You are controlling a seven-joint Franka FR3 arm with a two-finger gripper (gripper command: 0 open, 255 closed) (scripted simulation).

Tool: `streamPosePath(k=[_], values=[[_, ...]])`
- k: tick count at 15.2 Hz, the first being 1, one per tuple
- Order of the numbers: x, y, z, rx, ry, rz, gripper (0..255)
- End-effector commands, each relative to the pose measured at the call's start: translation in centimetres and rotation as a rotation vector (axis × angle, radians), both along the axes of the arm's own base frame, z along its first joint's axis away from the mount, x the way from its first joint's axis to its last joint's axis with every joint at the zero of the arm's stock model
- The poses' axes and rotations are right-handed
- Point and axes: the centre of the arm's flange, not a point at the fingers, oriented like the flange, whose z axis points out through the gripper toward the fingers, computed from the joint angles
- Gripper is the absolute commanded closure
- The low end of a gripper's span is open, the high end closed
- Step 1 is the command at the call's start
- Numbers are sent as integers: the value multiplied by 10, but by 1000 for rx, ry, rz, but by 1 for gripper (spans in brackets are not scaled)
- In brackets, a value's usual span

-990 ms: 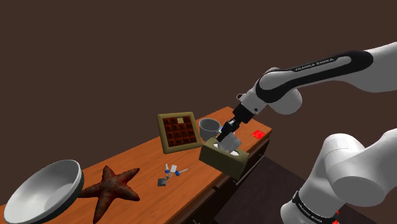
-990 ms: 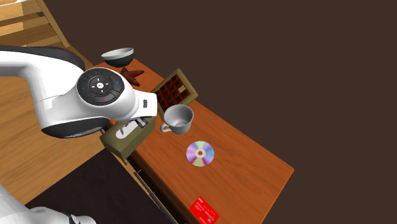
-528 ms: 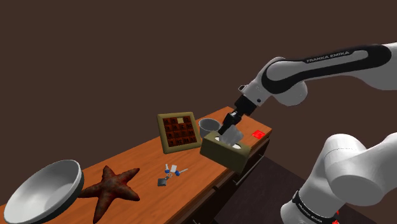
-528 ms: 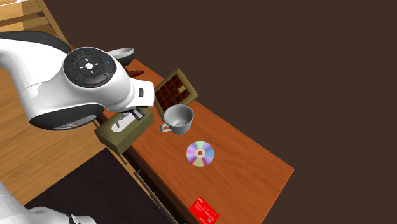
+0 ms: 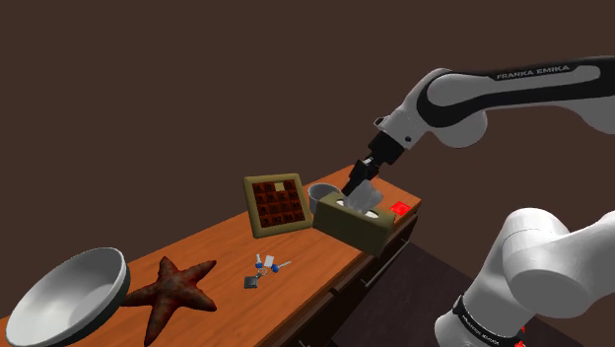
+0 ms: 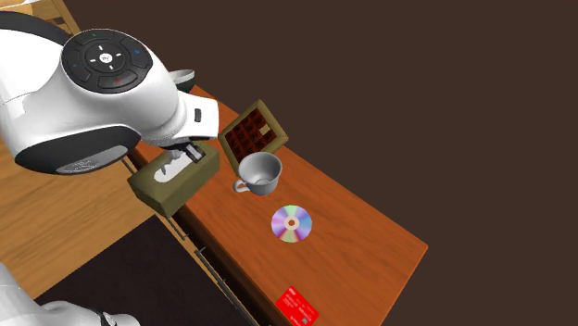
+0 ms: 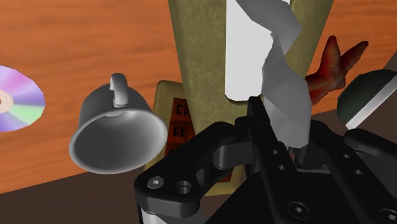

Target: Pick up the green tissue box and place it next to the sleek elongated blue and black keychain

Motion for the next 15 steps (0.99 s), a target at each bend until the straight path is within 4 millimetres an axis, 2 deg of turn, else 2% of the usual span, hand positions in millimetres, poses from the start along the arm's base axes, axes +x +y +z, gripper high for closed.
streamPosePath(k=[1, 15], values=[[2, 0, 10, 0, 1, 0, 255], [2, 0, 84, 0, 1, 0, 255]])
